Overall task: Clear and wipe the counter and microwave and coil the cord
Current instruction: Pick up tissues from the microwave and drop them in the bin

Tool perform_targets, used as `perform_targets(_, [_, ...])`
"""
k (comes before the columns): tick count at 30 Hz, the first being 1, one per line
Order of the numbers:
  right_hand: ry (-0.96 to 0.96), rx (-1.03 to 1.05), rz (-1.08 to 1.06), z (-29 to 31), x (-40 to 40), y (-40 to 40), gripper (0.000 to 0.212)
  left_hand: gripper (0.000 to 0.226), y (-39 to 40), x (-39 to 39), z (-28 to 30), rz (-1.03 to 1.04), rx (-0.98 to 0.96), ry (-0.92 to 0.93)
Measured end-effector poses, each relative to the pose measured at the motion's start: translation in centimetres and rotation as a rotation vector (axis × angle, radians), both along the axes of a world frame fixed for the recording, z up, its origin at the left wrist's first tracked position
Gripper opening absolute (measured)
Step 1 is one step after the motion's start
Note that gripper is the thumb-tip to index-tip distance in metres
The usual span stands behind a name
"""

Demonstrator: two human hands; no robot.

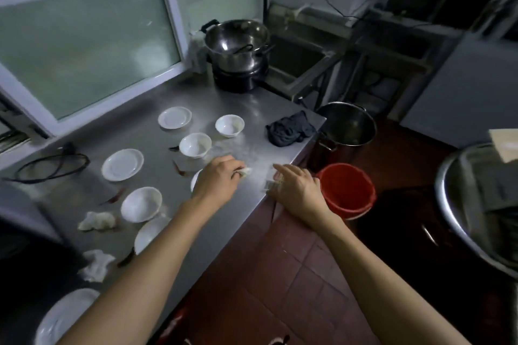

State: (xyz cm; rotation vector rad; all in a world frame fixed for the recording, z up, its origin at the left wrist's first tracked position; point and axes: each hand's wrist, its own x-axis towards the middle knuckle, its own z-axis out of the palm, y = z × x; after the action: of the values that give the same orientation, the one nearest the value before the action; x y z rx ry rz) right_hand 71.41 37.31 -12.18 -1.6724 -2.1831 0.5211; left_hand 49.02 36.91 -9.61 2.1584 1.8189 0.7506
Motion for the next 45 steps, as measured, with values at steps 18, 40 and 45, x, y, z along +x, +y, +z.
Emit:
perform_targets(18, [-0.099, -0.208, -0.341, -7.1, 15.8, 6.9, 0.072, 0.021, 15.0, 16.1, -7.7, -0.297, -0.206, -0.084])
perform_targets(40, [-0.009, -0.457, -0.524, -13.9, 33.1, 18.9, 0.072, 0.02, 30.6, 35.3, -15.3, -0.473, -0.458, 0.025])
perform_targets(45, [0.004, -0.535, -0.484, -17.0, 37.2, 22.4, 0.073, 0.022, 33.0, 39.1, -18.1, -0.432, -0.526, 0.078])
